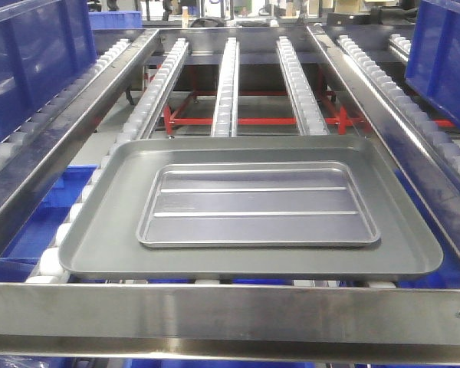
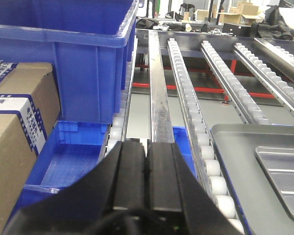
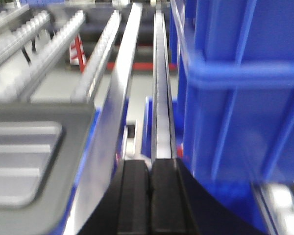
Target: Grab silver tray and place in blue box
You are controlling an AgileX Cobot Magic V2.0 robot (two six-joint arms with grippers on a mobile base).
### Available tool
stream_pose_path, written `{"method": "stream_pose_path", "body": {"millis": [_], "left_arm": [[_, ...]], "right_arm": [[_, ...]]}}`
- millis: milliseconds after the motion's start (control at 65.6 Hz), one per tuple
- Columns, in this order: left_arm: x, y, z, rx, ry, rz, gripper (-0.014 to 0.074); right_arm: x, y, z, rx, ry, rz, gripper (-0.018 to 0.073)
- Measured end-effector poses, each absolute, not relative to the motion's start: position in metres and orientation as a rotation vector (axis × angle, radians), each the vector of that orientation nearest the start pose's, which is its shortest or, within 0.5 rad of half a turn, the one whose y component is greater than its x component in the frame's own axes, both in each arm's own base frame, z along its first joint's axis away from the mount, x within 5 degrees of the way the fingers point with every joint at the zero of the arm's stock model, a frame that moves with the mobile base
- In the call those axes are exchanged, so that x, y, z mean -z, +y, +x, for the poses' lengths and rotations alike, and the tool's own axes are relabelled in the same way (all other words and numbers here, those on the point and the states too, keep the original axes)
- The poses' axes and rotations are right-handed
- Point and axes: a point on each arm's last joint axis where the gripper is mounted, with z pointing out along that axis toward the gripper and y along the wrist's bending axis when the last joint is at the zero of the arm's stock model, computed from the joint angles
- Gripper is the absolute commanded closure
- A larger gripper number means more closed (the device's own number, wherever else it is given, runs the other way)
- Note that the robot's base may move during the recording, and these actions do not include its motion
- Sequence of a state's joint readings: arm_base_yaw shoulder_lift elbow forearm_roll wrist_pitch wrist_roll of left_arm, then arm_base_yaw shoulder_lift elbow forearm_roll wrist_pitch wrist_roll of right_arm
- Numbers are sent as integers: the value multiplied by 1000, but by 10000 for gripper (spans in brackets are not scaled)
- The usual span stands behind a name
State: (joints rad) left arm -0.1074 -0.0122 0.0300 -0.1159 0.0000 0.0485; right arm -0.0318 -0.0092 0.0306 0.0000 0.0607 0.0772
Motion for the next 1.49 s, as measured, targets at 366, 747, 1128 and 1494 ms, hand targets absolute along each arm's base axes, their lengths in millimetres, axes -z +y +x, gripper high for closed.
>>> {"method": "stream_pose_path", "body": {"millis": [366, 747, 1128, 1494], "left_arm": [[-281, -12, 60, 183, 1781, 73, 701], [-257, -41, 138, 516, 2489, -91, 701], [-211, -49, 193, 617, 2610, -401, 701], [-246, -77, 222, 648, 2575, -117, 694]], "right_arm": [[-255, -2, 60, -34, 1776, 98, 510], [-229, -3, 115, -29, 2526, 146, 510], [-227, -2, 146, -82, 2499, 187, 508], [-241, 25, 212, -153, 2576, 93, 499]]}}
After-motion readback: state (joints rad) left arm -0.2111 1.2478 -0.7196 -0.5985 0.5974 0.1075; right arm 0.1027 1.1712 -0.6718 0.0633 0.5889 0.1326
